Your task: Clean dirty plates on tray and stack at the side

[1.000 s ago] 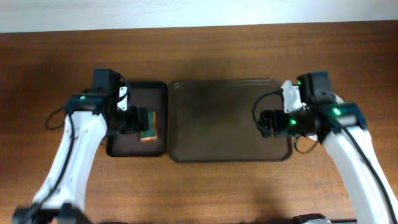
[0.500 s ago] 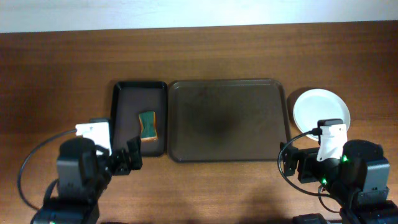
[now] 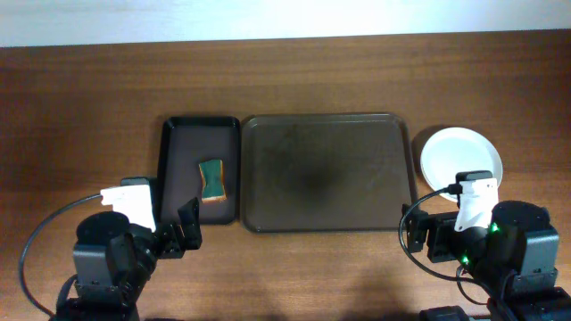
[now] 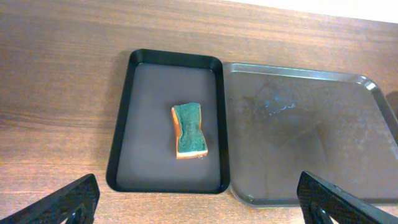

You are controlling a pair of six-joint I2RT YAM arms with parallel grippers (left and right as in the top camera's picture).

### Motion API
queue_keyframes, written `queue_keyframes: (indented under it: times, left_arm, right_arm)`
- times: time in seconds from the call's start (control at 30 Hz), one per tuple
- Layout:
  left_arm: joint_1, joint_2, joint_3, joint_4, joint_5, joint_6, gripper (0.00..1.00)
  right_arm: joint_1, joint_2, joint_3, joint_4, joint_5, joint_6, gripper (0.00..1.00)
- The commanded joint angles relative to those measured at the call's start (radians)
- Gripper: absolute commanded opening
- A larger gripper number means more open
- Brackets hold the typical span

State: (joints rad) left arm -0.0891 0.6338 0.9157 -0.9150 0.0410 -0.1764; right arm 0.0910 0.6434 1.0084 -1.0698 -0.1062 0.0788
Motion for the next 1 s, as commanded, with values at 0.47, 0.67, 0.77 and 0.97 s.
queue_keyframes:
  times: [0.47,0.67,0.77,0.97]
  left_arm:
    - [-0.002,0.0,-0.008,0.005,-0.011,0.016,1.0]
    - [-0.002,0.0,-0.008,0.005,-0.011,0.016,1.0]
    - [-0.002,0.0,-0.008,0.005,-0.011,0.016,0.99]
    - [-0.002,0.0,-0.008,0.005,-0.011,0.016,1.0]
  right_arm:
    - [0.02,-0.562,-0.562,0.572,0.063,-0.019,0.99]
    - [0.02,-0.601,-0.761,0.875,0.067,-0.019,0.99]
    - [0.02,-0.627,-0.845,1.006,0.074,-0.02,0.99]
    - [0.02,-0.64,-0.934,1.098,0.096,-0.025,0.99]
